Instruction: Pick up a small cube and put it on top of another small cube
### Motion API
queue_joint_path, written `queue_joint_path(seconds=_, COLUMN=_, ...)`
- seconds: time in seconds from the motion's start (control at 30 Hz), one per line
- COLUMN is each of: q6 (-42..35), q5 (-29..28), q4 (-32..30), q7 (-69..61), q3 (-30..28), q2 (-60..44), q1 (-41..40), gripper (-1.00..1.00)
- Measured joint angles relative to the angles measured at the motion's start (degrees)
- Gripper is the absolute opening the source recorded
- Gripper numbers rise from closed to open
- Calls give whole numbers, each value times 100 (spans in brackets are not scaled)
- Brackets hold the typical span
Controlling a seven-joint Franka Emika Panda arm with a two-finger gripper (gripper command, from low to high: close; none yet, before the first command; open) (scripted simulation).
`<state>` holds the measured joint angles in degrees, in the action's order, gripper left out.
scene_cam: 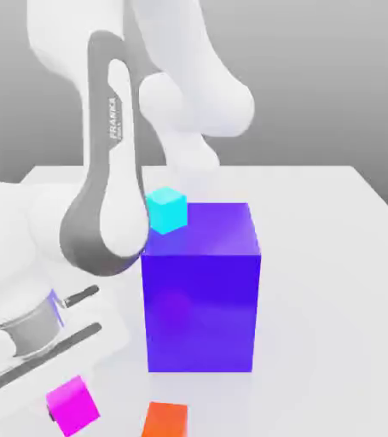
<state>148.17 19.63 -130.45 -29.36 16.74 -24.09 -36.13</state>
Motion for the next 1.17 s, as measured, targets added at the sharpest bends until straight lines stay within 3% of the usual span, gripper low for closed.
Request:
queue_joint_path(seconds=0.37, q6=-92, q5=-39, q4=-563, q7=-1068, q3=251, q2=530, q1=-268, gripper=-100)
queue_joint_path(seconds=0.6, q6=172, q5=-206, q4=-1759, q7=-1658, q3=121, q2=1779, q1=-501, gripper=-100)
queue_joint_path(seconds=0.87, q6=563, q5=-1019, q4=-3384, q7=-1551, q3=101, q2=3437, q1=-799, gripper=-100)
queue_joint_path(seconds=1.03, q6=1616, q5=-1891, q4=-3495, q7=-974, q3=21, q2=2504, q1=-960, gripper=-100)
queue_joint_path(seconds=1.07, q6=1841, q5=-2198, q4=-3483, q7=-761, q3=-50, q2=2255, q1=-964, gripper=100)
queue_joint_path(seconds=1.17, q6=1841, q5=-2198, q4=-3483, q7=-761, q3=-51, q2=2256, q1=-930, gripper=100)
